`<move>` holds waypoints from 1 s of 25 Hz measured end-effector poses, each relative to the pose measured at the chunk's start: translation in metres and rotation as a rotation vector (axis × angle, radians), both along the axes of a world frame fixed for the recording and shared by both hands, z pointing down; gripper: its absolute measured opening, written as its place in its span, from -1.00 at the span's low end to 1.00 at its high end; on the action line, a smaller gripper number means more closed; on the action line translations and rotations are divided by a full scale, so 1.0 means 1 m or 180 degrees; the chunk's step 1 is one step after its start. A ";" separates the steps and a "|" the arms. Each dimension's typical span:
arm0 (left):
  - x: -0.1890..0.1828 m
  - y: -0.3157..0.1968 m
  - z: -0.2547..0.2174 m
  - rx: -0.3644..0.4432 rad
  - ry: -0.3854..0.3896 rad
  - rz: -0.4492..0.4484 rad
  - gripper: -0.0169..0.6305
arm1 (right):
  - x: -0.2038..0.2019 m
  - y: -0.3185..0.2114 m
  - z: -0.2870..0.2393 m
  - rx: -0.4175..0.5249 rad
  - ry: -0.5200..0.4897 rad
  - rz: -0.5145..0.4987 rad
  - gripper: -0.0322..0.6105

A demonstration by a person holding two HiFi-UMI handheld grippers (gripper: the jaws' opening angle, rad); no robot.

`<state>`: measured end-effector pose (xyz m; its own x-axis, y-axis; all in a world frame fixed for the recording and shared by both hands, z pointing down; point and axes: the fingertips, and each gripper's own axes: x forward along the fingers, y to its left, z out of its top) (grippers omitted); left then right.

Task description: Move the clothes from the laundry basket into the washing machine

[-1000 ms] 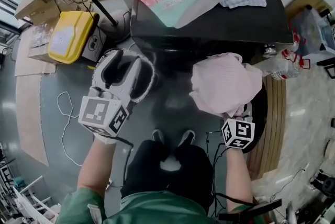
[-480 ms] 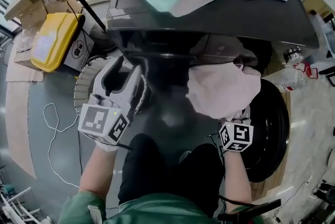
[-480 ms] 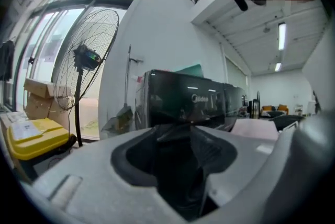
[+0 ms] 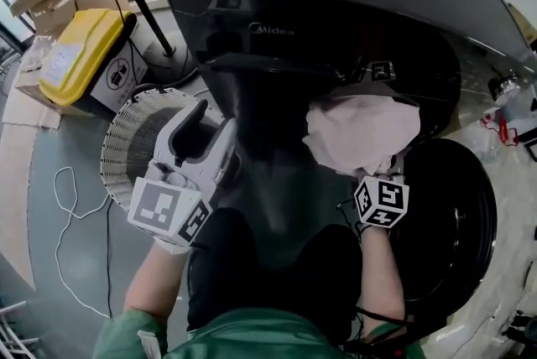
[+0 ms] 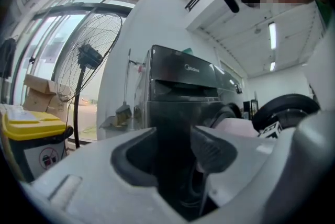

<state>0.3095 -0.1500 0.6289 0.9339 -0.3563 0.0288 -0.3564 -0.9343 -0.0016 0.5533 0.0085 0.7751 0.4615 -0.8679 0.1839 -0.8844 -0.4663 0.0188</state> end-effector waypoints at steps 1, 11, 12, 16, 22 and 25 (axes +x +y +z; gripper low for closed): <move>-0.001 0.001 0.003 0.0004 0.0000 -0.0001 -0.32 | 0.003 -0.004 0.002 0.0002 0.0005 0.0000 -0.57; -0.019 0.012 0.013 0.0083 -0.0100 -0.0083 -0.32 | 0.021 -0.034 0.012 0.0021 0.0026 -0.0032 -0.57; -0.022 0.013 0.012 0.0090 -0.0106 -0.0093 -0.32 | 0.022 -0.037 0.012 0.0021 0.0027 -0.0037 -0.57; -0.029 0.013 0.009 0.0127 -0.0114 -0.0140 -0.32 | 0.030 -0.051 0.016 0.0005 0.0034 -0.0040 -0.57; -0.043 0.012 0.008 0.0158 -0.0151 -0.0262 -0.32 | 0.049 -0.076 0.027 -0.0048 0.0010 -0.0052 -0.57; -0.053 0.007 0.008 0.0174 -0.0167 -0.0341 -0.32 | 0.055 -0.089 0.026 -0.0008 -0.0022 -0.0055 -0.57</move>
<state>0.2561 -0.1430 0.6364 0.8881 -0.4564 0.0543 -0.4524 -0.8889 -0.0728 0.6086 -0.0809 0.8010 0.4451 -0.8752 0.1894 -0.8925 -0.4509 0.0139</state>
